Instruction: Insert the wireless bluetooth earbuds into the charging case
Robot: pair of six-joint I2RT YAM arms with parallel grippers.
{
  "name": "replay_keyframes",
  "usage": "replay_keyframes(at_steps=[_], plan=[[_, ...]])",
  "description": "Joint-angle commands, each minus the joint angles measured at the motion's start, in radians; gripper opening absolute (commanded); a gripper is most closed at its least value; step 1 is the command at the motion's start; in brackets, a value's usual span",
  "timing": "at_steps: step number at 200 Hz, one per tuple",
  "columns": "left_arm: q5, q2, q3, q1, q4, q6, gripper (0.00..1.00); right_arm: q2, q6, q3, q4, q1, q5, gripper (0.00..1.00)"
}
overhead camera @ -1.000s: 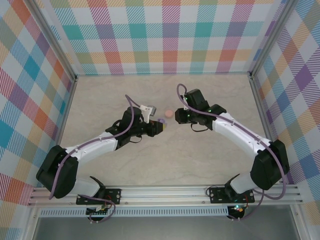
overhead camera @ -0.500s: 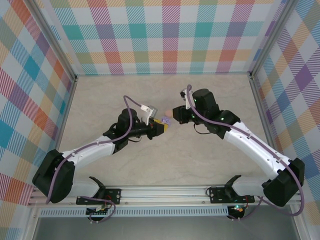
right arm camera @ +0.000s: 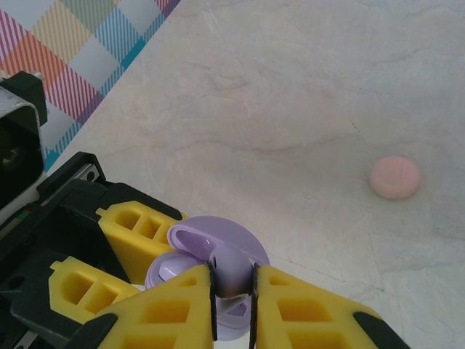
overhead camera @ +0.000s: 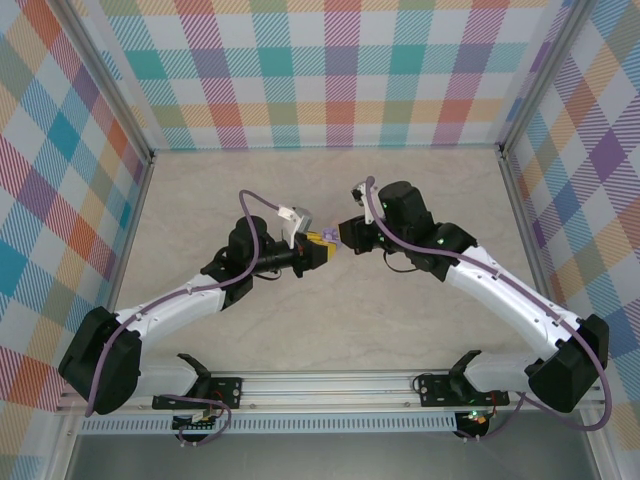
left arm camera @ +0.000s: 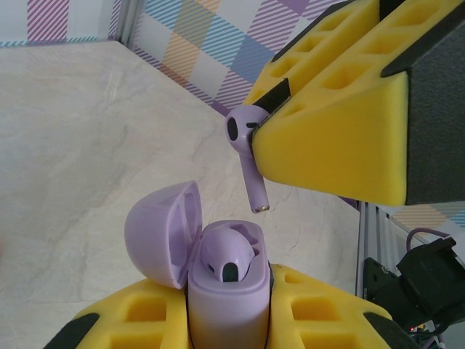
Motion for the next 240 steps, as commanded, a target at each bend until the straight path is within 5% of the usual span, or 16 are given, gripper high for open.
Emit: replay_keyframes(at_steps=[1,240], plan=[[0.017,-0.012,0.016,-0.003,0.032,0.014,0.14,-0.009,-0.03,0.029,0.03,0.012,-0.023,0.17],[-0.012,0.007,0.071,-0.019,-0.005,-0.014,0.14,0.005,-0.046,0.042,0.011,0.026,-0.074,0.17]])
